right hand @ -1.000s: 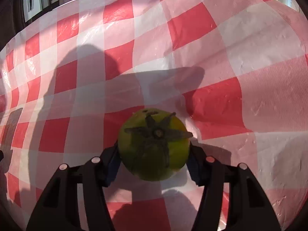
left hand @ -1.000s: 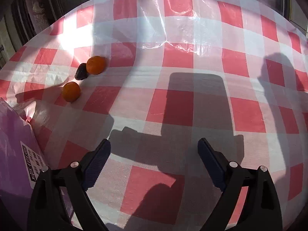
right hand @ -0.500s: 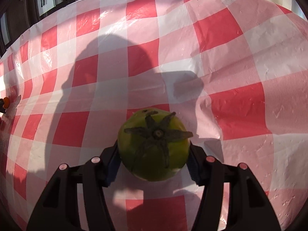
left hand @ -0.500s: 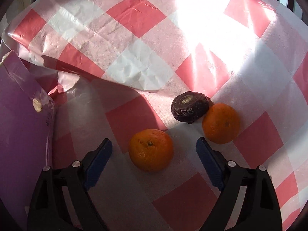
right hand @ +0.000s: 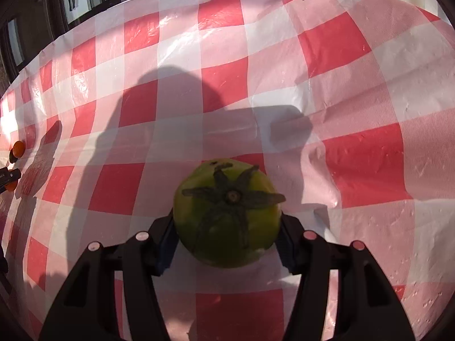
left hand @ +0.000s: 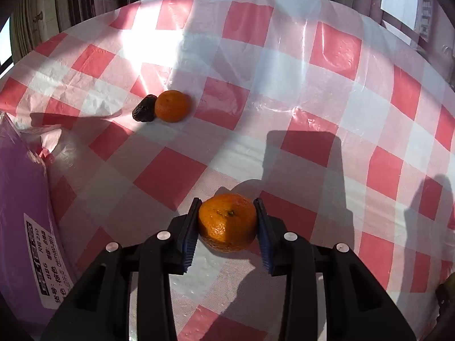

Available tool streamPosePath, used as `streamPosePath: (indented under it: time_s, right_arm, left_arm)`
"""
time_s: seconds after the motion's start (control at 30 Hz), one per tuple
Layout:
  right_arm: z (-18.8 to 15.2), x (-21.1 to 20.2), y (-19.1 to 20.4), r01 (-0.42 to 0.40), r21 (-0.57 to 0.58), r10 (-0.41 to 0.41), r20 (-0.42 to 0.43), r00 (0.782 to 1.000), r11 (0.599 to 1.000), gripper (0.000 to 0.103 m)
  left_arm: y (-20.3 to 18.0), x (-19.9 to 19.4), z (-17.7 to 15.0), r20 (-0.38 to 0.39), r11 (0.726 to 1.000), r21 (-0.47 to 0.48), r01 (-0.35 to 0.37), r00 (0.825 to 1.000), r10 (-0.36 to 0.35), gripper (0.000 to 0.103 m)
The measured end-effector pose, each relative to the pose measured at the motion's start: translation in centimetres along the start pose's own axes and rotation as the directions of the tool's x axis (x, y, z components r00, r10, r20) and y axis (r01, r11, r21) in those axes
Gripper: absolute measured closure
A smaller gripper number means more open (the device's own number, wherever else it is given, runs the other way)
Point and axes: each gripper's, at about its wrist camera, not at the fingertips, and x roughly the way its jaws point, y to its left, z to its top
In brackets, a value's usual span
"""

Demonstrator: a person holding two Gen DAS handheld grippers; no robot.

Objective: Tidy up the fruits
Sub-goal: 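Carry the green fruit and orange over the white box with both tools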

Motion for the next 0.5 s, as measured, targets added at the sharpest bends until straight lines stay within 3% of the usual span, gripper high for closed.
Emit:
streamPosePath:
  time_s: [0.2, 0.5]
  right_arm:
    - [-2.5, -2.3, 3.3, -0.148, -0.008, 0.148, 0.003, 0.989, 0.989, 0.045]
    - [-3.7, -6.6, 10.8, -0.279, -0.104, 0.282, 0.016, 0.959, 0.955, 0.045]
  left_arm:
    - [-2.4, -5.2, -4.0, 0.019, 0.979, 0.173, 0.108, 0.993, -0.113, 0.068]
    - [1.8, -10.9, -3.9, 0.081, 0.98, 0.178, 0.094, 0.991, -0.109, 0.067]
